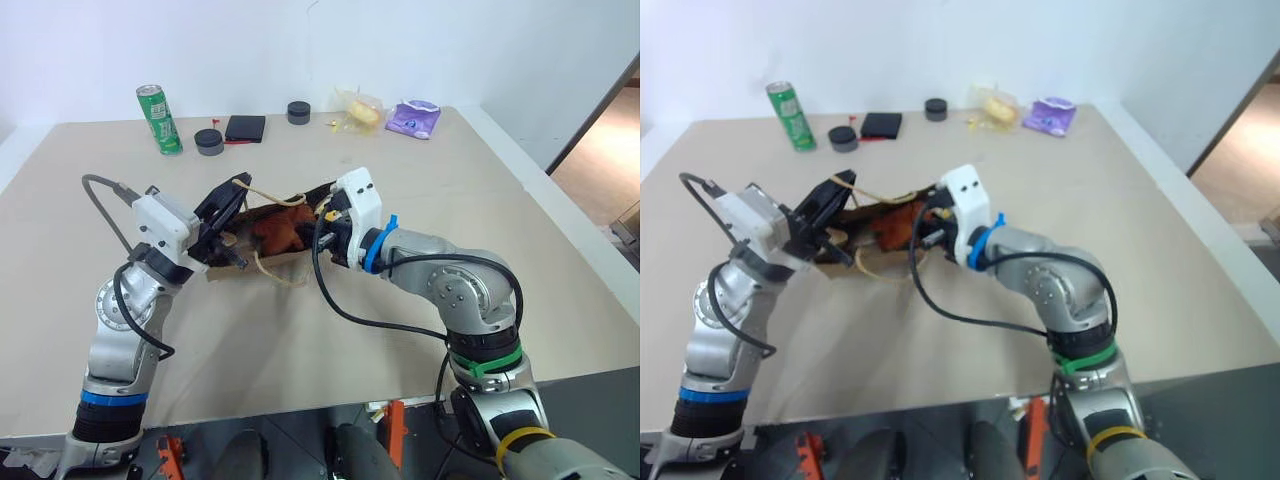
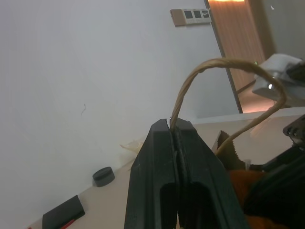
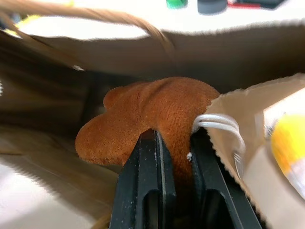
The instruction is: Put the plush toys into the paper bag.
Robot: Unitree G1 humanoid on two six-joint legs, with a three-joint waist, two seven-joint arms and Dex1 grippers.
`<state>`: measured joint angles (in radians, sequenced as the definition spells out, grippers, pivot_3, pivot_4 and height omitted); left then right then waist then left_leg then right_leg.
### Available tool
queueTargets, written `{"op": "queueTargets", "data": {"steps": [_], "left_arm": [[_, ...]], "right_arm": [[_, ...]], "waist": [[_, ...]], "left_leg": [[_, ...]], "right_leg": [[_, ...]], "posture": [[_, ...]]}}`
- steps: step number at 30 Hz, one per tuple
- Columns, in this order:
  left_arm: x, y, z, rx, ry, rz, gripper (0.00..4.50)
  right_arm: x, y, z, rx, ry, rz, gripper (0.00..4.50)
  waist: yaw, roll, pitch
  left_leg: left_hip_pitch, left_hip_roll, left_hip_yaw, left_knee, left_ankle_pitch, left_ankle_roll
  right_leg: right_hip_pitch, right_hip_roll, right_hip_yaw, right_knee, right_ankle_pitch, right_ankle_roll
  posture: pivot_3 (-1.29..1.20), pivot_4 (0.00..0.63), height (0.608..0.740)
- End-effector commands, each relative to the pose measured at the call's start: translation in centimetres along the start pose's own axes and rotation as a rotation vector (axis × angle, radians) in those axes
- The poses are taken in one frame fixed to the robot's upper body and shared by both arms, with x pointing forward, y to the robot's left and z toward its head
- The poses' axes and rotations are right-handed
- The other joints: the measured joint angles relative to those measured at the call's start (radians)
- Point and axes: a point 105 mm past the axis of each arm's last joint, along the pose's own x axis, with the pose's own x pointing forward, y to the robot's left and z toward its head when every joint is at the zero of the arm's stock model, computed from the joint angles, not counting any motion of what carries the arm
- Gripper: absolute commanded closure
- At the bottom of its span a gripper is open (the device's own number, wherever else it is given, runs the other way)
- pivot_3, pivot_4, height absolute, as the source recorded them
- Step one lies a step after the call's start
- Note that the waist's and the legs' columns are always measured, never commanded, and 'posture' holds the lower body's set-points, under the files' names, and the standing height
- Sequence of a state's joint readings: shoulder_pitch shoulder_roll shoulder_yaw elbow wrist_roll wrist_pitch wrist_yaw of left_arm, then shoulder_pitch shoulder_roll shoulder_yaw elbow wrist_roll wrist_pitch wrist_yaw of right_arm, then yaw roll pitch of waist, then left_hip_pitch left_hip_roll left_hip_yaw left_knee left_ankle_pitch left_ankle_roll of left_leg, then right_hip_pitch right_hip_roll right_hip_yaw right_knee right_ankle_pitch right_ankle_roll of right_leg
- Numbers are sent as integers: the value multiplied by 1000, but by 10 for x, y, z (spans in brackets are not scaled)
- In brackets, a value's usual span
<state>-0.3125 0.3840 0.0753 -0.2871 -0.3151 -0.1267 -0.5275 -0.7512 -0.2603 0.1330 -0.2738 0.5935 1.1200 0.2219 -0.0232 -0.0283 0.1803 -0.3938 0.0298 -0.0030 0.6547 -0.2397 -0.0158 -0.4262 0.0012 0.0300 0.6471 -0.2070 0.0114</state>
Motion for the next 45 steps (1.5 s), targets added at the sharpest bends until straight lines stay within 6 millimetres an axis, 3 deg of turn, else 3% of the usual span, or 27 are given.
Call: {"op": "queueTargets", "data": {"steps": [1,2,4,5,6,7,12,15,22,26,30,36,42,45], "left_arm": [[3,3,13,23,-48,12,4500],[3,4,13,23,-47,15,4500],[2,6,12,38,-39,23,4500],[1,8,10,46,-32,32,4500],[1,10,9,49,-26,38,4500],[0,11,8,50,-22,41,4500],[-2,15,5,51,-11,59,4500],[-2,17,5,50,-11,65,4500],[-1,19,4,45,-10,69,4500],[-1,26,2,47,0,94,4500],[0,26,1,45,0,93,4500],[2,26,2,48,-5,95,4500],[0,25,2,49,-3,100,4500],[0,25,2,48,-4,102,4500]], "right_arm": [[-2,8,14,-67,-47,23,4420],[-3,11,18,-65,-65,39,4420],[-9,16,33,-79,-145,73,3402],[-15,20,41,-76,-191,103,3272],[-19,22,48,-85,-229,127,2582],[-23,24,52,-96,-251,143,2446],[-52,24,62,-143,-311,217,88],[-64,17,61,-141,-308,219,34],[-61,-7,51,-115,-265,117,34],[-55,-78,18,-50,-135,-202,34],[-27,-105,-15,15,-72,-294,34],[10,-105,-16,76,-121,-261,34],[29,-105,-18,71,-126,-255,34],[33,-107,-25,77,-99,-262,609]], "waist": [[0,0,0],[0,0,0],[0,0,0],[0,0,0],[0,0,0],[0,0,0],[1,0,0],[1,0,0],[-1,0,0],[0,0,0],[0,0,0],[-12,0,0],[-12,-1,0],[-12,-1,0]], "left_leg": [[0,0,0,0,0,0],[0,0,0,0,0,0],[0,0,0,0,0,0],[0,0,0,0,0,0],[0,0,0,0,0,0],[0,0,0,0,0,0],[-1,0,-1,0,0,0],[-1,0,0,0,0,0],[0,0,0,0,0,0],[0,0,0,0,0,0],[0,-1,3,0,0,0],[-2,0,6,-2,0,0],[-9,1,8,-1,0,0],[-9,0,9,-1,0,0]], "right_leg": [[0,0,0,0,0,0],[0,0,0,0,0,0],[0,0,0,0,0,0],[0,0,0,0,0,0],[0,0,0,0,0,0],[0,0,0,0,0,0],[0,-1,-1,0,0,0],[0,-1,0,-1,0,0],[0,1,0,0,0,0],[0,0,0,0,0,0],[0,-1,3,-1,0,0],[-7,2,9,0,0,0],[-14,2,11,1,4,-2],[-14,2,12,1,4,-3]], "posture": [[0,150,740],[0,150,740],[0,150,740],[0,150,740],[0,150,740],[0,150,740],[0,150,740],[0,150,740],[0,150,740],[0,150,740],[0,150,740],[0,150,740],[0,150,740],[0,150,740]]}}
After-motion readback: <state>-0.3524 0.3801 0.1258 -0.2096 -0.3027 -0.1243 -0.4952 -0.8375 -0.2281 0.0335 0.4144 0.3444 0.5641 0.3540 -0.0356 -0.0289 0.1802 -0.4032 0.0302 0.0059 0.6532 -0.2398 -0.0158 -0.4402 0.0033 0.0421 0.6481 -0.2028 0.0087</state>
